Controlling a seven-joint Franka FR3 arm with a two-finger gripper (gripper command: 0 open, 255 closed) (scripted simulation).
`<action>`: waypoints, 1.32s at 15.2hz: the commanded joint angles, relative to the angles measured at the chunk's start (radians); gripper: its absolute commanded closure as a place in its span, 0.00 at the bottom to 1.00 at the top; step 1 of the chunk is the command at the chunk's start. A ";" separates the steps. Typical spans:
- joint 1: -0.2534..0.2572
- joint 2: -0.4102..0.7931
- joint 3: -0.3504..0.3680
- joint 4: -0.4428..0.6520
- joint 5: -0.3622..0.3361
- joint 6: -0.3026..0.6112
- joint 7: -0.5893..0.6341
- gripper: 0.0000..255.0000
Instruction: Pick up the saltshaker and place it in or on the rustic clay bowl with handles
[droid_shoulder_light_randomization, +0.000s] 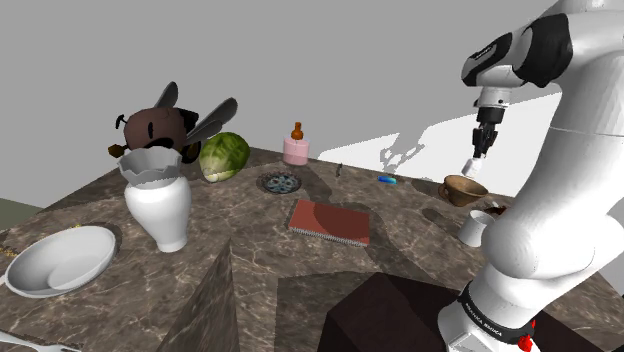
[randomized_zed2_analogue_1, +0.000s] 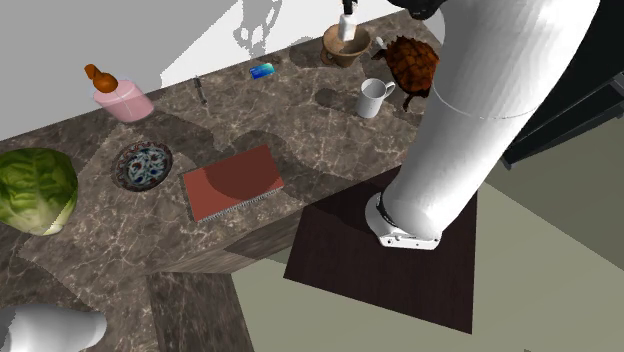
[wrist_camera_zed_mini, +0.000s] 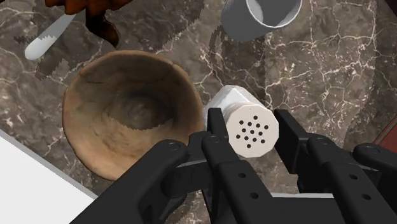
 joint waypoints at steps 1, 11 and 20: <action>-0.046 0.092 -0.004 0.109 0.041 -0.031 -0.056 1.00; -0.136 0.257 0.014 0.240 0.113 -0.014 -0.125 1.00; -0.140 0.299 0.029 0.175 0.137 0.087 -0.128 1.00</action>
